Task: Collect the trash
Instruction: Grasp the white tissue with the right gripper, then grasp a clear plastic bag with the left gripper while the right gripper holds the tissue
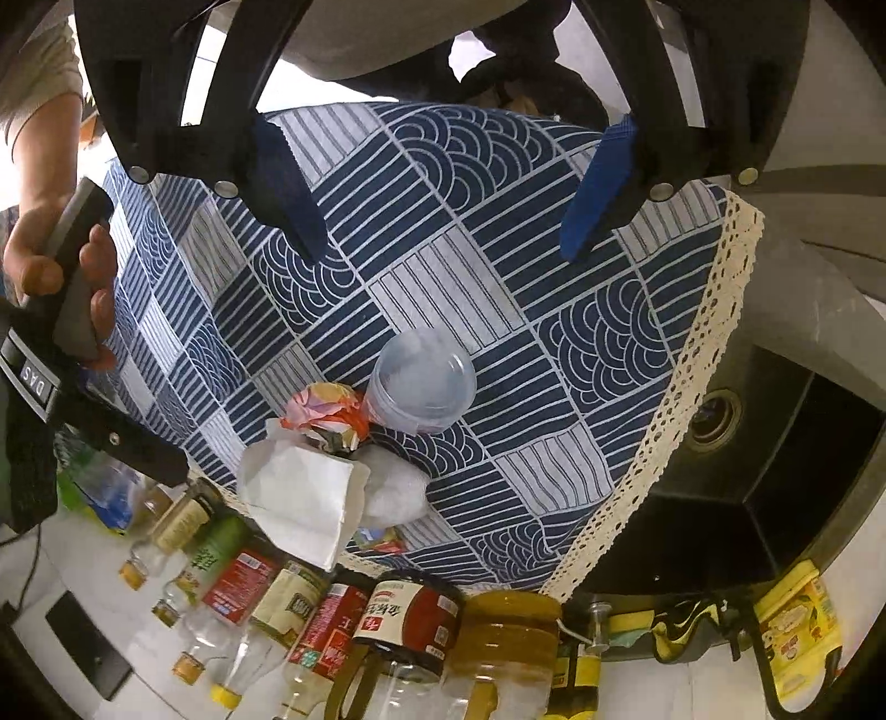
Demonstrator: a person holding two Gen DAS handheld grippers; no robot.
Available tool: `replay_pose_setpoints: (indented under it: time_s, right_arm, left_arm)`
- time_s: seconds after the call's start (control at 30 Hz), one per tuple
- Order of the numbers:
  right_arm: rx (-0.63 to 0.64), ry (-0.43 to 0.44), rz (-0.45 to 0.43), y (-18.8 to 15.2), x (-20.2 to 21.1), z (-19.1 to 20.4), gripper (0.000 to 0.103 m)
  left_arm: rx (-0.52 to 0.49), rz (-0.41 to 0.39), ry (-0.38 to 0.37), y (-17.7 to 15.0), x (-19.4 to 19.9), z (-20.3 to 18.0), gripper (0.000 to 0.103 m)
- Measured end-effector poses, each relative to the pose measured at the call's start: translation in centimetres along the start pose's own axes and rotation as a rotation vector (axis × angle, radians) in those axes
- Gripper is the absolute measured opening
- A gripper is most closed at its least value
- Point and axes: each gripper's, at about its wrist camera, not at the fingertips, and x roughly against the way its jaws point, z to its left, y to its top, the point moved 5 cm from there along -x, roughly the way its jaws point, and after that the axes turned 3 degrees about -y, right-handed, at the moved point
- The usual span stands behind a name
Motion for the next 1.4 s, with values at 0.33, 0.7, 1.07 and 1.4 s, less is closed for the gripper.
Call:
replay_pose_setpoints:
  time_s: [0.33,0.7,1.07,1.4]
  right_arm:
    - [0.079,0.089,0.043,1.2,-4.4,-1.3,0.098]
    - [0.086,0.137,0.048,1.4,-6.4,-1.9,0.085]
    - [0.12,0.11,0.051,0.8,-6.4,-2.0,0.058]
    - [0.118,0.114,-0.003,1.0,-3.2,-1.7,0.058]
  left_arm:
    - [0.078,0.029,0.051,0.2,-2.0,0.0,0.084]
    - [0.121,0.045,0.065,0.3,-3.3,0.0,0.084]
    - [0.111,0.049,0.066,0.7,-3.8,-0.7,0.084]
    - [0.079,0.041,0.06,2.3,-4.1,-1.1,0.084]
